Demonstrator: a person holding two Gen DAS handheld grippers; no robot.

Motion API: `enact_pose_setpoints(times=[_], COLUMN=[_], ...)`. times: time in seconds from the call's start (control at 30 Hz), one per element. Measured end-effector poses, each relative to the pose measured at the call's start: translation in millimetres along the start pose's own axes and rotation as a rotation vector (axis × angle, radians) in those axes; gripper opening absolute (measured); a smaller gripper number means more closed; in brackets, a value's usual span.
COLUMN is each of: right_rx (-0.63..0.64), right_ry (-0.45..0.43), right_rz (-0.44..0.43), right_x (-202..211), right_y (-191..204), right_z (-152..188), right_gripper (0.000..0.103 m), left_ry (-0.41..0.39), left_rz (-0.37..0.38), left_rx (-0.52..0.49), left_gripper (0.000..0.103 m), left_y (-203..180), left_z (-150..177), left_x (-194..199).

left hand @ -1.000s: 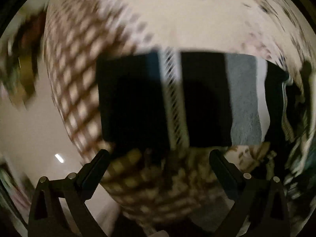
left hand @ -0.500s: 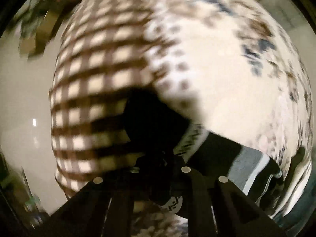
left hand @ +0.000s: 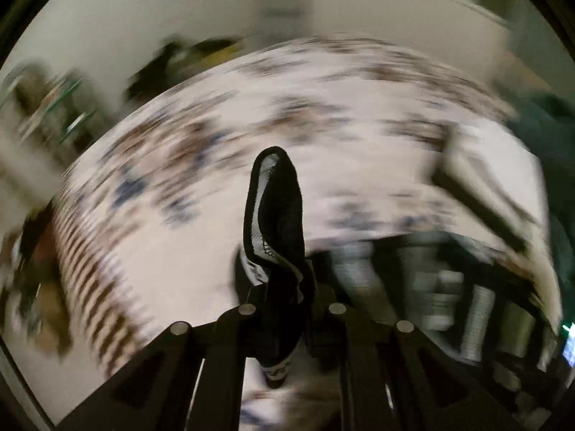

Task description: Fold small clothes

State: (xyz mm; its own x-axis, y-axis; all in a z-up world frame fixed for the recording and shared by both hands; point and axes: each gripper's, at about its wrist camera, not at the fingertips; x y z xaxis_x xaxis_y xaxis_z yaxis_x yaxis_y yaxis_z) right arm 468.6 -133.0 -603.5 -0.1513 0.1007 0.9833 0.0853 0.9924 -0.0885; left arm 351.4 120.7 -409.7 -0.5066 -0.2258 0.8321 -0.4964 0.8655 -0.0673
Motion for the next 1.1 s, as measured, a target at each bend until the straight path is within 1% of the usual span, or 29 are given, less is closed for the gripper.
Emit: enact_pose_setpoints(times=[0.03, 0.07, 0.1, 0.13, 0.17, 0.2, 0.23, 0.27, 0.3, 0.33, 0.37, 0.4, 0.43, 0.47, 0.5, 0.53, 0.57, 0.6, 0.63, 0.67, 0.7, 0.77, 0.8, 0.87, 0.9, 0.97, 1.03, 1.07, 1.1], right_rx=[-0.034, -0.059, -0.09, -0.109, -0.137, -0.157, -0.172, -0.194, -0.212, -0.233, -0.245, -0.257, -0.263, -0.274, -0.284, -0.294, -0.311, -0.332, -0.345, -0.363, -0.376, -0.375, -0.372, -0.346, -0.34, -0.327, -0.294, -0.278, -0.253], right_ry=[0.007, 0.013, 0.018, 0.021, 0.024, 0.028, 0.032, 0.039, 0.047, 0.059, 0.066, 0.069, 0.069, 0.069, 0.068, 0.065, 0.055, 0.043, 0.034, 0.017, -0.004, -0.027, -0.036, -0.035, -0.033, -0.019, 0.006, 0.016, 0.024], right_rz=[-0.014, -0.017, -0.016, -0.015, -0.005, 0.009, 0.019, 0.029, 0.035, 0.041, 0.042, 0.037, 0.026, -0.003, -0.033, -0.067, -0.111, -0.155, -0.187, -0.234, -0.283, -0.349, -0.374, -0.396, -0.413, -0.439, -0.463, -0.465, -0.45], right_x=[1.3, 1.4, 1.6, 1.5, 2.0, 2.3, 2.3, 1.5, -0.1, -1.4, -2.1, -2.3, -3.2, -3.4, -2.0, -0.1, 3.0, 6.9, 9.8, 15.7, 19.9, 22.9, 23.4, 20.0, 16.8, 9.3, -4.2, -10.8, -17.1], right_y=[-20.2, -36.9, -58.7, -73.7, -98.0, -117.5, -131.9, -151.8, -169.4, -190.1, -203.7, -219.1, -229.4, -243.2, -253.2, -260.7, -268.1, -274.4, -278.3, -279.9, -282.4, -280.0, -274.5, -257.0, -247.2, -225.0, -204.3, -195.9, -186.9], right_z=[1.9, 3.1, 5.4, 7.1, 11.4, 14.8, 18.1, 22.9, 26.9, 32.7, 36.2, 40.2, 42.3, 45.5, 47.6, 48.3, 48.6, 47.9, 46.8, 43.6, 38.8, 27.3, 21.9, 4.9, -3.0, -18.6, -36.5, -41.6, -46.3], right_gripper=[0.073, 0.073, 0.073, 0.073, 0.073, 0.073, 0.073, 0.073, 0.073, 0.073, 0.073, 0.073, 0.073, 0.073, 0.073, 0.073, 0.073, 0.073, 0.073, 0.073, 0.073, 0.073, 0.073, 0.073, 0.073, 0.073, 0.072, 0.069, 0.039], left_ry=[-0.004, -0.002, 0.01, 0.015, 0.027, 0.044, 0.056, 0.071, 0.1, 0.124, 0.163, 0.228, 0.267, 0.301, 0.327, 0.343, 0.349, 0.343, 0.333, 0.313, 0.28, 0.228, 0.202, 0.193, 0.207, 0.229, 0.247, 0.255, 0.266], left_rz=[0.035, 0.085, 0.151, 0.19, 0.237, 0.287, 0.317, 0.338, 0.365, 0.374, 0.382, 0.415, 0.444, 0.466, 0.48, 0.505, 0.52, 0.516, 0.505, 0.483, 0.435, 0.307, 0.209, 0.093, 0.028, -0.024, -0.043, -0.049, -0.043], left_rx=[-0.04, -0.092, -0.163, -0.199, -0.254, -0.331, -0.384, -0.423, -0.474, -0.512, -0.554, -0.579, -0.581, -0.58, -0.576, -0.558, -0.529, -0.508, -0.491, -0.467, -0.439, -0.408, -0.391, -0.362, -0.33, -0.292, -0.281, -0.282, -0.284], left_gripper=[0.007, 0.007, 0.007, 0.007, 0.007, 0.007, 0.007, 0.007, 0.007, 0.008, 0.01, 0.011, 0.012, 0.013, 0.025, 0.042, 0.054, 0.08, 0.093, 0.093, 0.093, 0.093, 0.093, 0.093, 0.093, 0.093, 0.093, 0.093, 0.093], left_y=[-26.9, -62.5, -110.2, -139.1, -174.7, -220.4, -250.8, -274.6, -306.2, -326.7, -348.2, -364.7, -373.6, -376.7, -378.8, -375.6, -364.1, -350.3, -341.0, -325.5, -302.4, -260.9, -232.9, -199.3, -177.7, -156.5, -147.5, -145.7, -147.2], left_z=[-0.9, 2.1, 10.6, 17.2, 27.5, 45.2, 57.7, 67.7, 86.9, 95.6, 107.4, 121.2, 129.6, 134.7, 138.5, 139.1, 134.7, 129.3, 120.9, 109.6, 95.8, 73.3, 59.9, 44.2, 35.3, 28.1, 26.1, 24.6, 24.9], left_x=[3.7, 7.1, 9.9, 13.7, 14.0, 13.2, 11.9, 8.9, 3.8, 1.3, -3.4, -10.5, -12.1, -12.8, -11.7, -7.3, -2.6, 2.2, 3.9, 3.2, 2.6, -9.5, -23.0, -49.0, -70.7, -100.7, -122.6, -132.5, -142.7])
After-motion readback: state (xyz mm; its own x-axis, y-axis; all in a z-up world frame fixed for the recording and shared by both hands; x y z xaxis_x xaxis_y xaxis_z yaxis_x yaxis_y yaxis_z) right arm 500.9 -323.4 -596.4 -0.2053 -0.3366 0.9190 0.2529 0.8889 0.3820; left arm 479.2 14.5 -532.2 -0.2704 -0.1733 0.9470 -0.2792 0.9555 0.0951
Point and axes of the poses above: each gripper's, at about its wrist camera, not at the fingertips, and x roughly against the way its jaws point, y to its left, z to its underside, and after that the axes turned 6 degrees about x, right-handed
